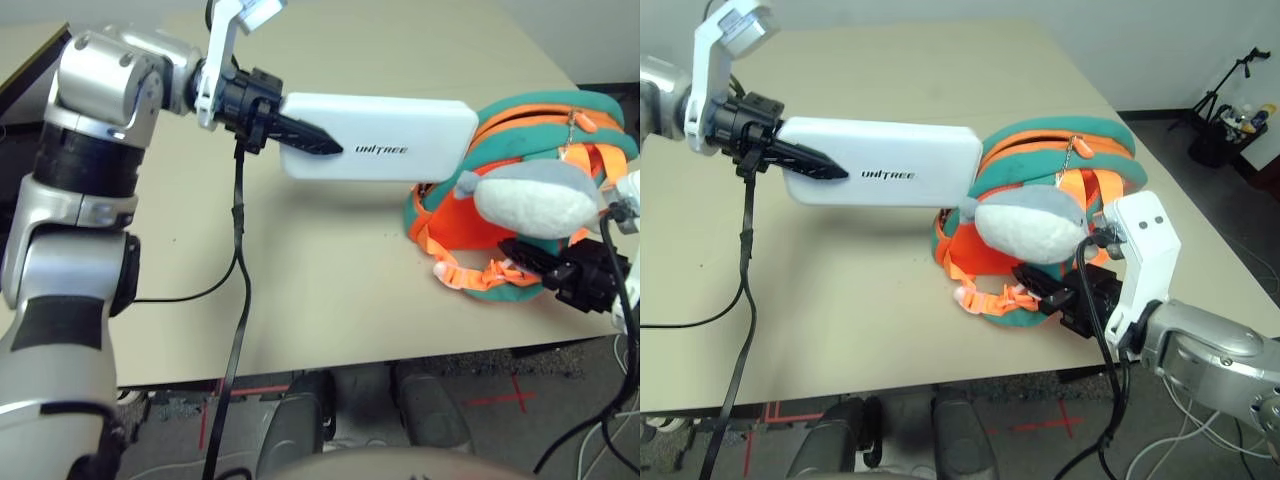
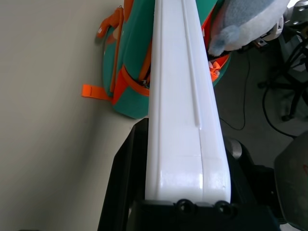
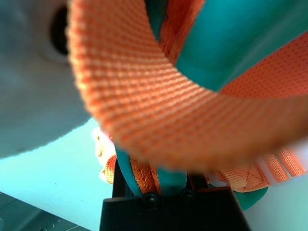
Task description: Put the pencil case into the backpack and zip it.
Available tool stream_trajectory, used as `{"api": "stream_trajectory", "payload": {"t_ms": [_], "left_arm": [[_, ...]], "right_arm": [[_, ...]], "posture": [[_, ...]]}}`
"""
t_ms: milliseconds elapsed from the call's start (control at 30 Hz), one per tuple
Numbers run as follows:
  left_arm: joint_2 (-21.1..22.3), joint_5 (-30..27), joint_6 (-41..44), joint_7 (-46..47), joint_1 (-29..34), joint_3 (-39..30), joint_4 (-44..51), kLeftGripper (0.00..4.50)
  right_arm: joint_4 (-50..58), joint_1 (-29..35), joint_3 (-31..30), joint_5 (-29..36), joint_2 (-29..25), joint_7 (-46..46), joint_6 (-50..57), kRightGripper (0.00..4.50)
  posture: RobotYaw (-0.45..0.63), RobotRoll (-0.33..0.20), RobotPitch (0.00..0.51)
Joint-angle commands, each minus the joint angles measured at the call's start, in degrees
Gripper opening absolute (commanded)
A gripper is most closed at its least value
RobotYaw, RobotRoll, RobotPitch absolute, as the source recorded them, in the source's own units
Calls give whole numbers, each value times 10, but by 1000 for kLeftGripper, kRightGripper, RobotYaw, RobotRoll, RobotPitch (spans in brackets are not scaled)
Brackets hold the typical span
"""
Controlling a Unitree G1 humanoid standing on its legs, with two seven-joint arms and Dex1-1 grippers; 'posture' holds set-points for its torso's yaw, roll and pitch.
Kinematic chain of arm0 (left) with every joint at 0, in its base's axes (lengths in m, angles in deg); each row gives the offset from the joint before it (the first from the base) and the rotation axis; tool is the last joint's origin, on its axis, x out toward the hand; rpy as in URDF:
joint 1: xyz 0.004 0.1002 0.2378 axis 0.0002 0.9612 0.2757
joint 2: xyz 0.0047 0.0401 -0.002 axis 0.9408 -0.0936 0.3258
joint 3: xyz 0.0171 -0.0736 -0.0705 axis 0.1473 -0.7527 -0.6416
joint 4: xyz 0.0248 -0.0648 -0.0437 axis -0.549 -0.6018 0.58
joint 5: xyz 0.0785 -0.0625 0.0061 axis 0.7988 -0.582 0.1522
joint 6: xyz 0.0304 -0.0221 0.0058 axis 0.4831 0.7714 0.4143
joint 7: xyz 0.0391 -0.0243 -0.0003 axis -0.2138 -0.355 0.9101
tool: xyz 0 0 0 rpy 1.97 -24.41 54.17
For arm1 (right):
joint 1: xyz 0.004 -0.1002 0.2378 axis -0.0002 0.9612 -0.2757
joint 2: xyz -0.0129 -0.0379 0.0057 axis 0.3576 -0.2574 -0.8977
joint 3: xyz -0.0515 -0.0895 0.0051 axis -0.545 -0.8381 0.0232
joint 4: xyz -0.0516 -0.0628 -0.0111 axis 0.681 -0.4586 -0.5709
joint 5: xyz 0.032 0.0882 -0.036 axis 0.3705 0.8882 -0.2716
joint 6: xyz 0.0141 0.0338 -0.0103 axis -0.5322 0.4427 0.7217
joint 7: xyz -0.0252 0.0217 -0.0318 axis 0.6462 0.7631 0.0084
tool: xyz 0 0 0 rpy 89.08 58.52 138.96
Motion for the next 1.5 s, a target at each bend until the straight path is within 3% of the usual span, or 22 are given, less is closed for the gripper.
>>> {"api": "stream_trajectory", "payload": {"t_ms": [33,267,400,667,833,1067,1500], "left_arm": [[-9,35,-63,-19,-29,19,-58,1417],[-14,65,-175,-21,-86,67,-155,1417],[-29,56,-206,-21,-109,103,-177,1417],[-71,-1,-180,-21,-101,145,-128,1417],[-134,21,-187,-21,-109,132,-159,1417],[-183,55,-205,-21,-116,113,-185,1417],[-285,132,-232,25,-124,69,-214,1417]], "right_arm": [[6,-3,-20,8,4,-7,5,171],[6,0,-19,8,8,-12,3,171],[11,9,-21,8,17,-17,-2,171],[12,-4,-44,7,28,-26,-10,171],[6,-21,-55,7,25,-24,-7,171],[8,-22,-57,3,21,-17,-3,171],[-2,-40,-66,2,20,-11,1,171]], "posture": [[-242,0,164],[-240,0,176],[-235,0,185],[-235,0,188],[-229,0,190],[-245,0,173],[-240,0,188]]}}
